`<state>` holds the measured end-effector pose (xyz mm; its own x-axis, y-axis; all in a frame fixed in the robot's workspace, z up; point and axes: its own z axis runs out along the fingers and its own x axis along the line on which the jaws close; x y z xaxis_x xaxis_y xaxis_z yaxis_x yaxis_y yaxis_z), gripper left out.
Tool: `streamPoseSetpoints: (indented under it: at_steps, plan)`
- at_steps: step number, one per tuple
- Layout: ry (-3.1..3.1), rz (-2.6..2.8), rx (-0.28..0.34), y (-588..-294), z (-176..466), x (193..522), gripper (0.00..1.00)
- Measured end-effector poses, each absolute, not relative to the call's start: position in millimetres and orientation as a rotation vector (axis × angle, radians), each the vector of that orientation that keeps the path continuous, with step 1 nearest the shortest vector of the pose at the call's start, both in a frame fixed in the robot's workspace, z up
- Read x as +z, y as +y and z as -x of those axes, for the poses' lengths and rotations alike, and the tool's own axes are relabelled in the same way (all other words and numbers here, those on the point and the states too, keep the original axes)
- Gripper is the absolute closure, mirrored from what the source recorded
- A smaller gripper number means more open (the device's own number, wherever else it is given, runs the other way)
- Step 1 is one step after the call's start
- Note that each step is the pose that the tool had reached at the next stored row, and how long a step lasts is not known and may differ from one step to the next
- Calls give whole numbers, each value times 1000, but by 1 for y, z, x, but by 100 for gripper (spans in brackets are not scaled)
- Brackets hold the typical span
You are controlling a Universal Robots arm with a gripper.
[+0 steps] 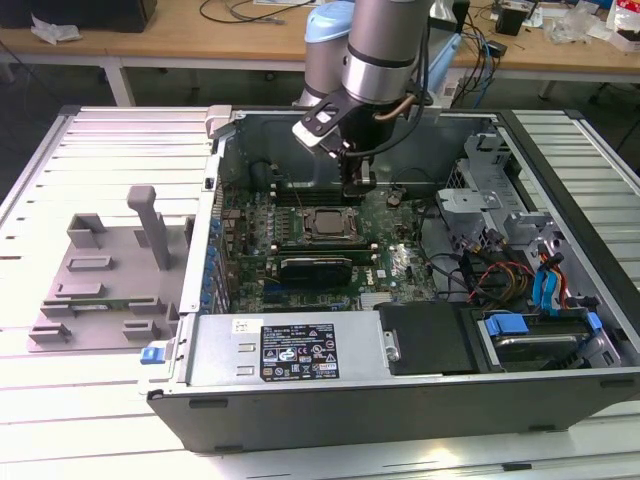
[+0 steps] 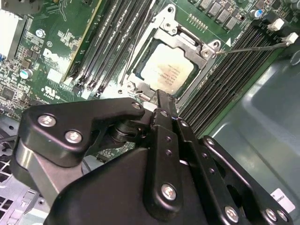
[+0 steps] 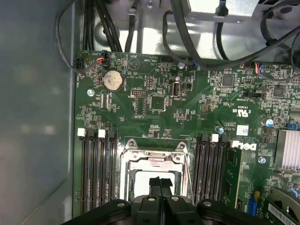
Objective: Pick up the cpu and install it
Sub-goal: 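Close the cpu cover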
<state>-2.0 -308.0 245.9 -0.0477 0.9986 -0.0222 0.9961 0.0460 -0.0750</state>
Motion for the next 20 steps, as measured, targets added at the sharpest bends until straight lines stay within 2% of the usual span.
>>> streamPoseSetpoints:
  at_steps: [20]
  plan:
    - [-2246,2143,108,-308,41,241,89]
